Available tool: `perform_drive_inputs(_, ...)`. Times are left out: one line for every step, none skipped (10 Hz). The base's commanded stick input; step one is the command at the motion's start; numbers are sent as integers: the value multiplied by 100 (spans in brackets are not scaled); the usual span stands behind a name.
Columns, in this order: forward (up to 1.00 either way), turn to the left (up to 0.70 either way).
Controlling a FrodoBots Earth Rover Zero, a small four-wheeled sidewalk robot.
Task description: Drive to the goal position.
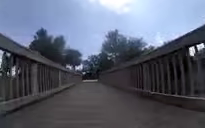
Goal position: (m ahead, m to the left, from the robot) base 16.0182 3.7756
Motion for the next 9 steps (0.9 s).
perform_drive_inputs(85,0)
perform_drive_inputs(85,0)
perform_drive_inputs(85,0)
perform_drive_inputs(85,0)
perform_drive_inputs(85,0)
perform_drive_inputs(85,0)
perform_drive_inputs(85,0)
perform_drive_inputs(85,0)
perform_drive_inputs(85,4)
